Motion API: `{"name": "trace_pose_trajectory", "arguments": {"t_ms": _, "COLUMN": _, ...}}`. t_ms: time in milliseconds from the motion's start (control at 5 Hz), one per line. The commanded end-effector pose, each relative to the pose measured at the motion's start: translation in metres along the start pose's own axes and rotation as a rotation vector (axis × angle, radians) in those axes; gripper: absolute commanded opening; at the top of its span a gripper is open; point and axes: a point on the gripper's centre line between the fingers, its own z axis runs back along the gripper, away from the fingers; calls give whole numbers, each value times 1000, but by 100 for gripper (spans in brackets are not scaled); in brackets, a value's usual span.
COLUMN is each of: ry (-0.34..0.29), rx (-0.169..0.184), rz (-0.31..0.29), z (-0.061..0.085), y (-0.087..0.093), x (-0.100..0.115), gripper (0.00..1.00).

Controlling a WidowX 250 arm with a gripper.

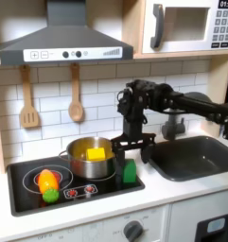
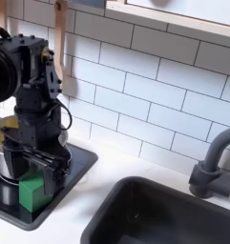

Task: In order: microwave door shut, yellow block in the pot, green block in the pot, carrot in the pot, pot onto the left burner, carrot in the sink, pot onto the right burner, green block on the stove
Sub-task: 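Put the green block in the pot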

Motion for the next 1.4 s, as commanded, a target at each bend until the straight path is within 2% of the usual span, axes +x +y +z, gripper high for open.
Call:
{"name": "trace_pose_trajectory", "arguments": {"t_ms": 0, "ry": 20, "rx": 14, "rz": 23, "z": -5, "y": 2, "x": -1, "gripper": 100}}
{"name": "trace_pose_trajectory", "arguments": {"t_ms": 200, "ry": 21, "rx": 25, "rz": 32, "z": -6, "y": 1, "x": -1, "gripper": 100}}
{"name": "trace_pose_trajectory", "arguments": {"t_ms": 600, "ry": 17, "rx": 23, "rz": 20, "z": -13, "y": -2, "x": 7, "gripper": 100}}
{"name": "trace_pose_trajectory", "arguments": {"t_ms": 800, "ry": 28, "rx": 31, "rz": 31, "z": -17, "y": 3, "x": 6, "gripper": 100}}
{"name": "trace_pose_trajectory", "arguments": {"t_ms": 1200, "ry": 48, "rx": 30, "rz": 20, "z": -24, "y": 3, "x": 4, "gripper": 100}}
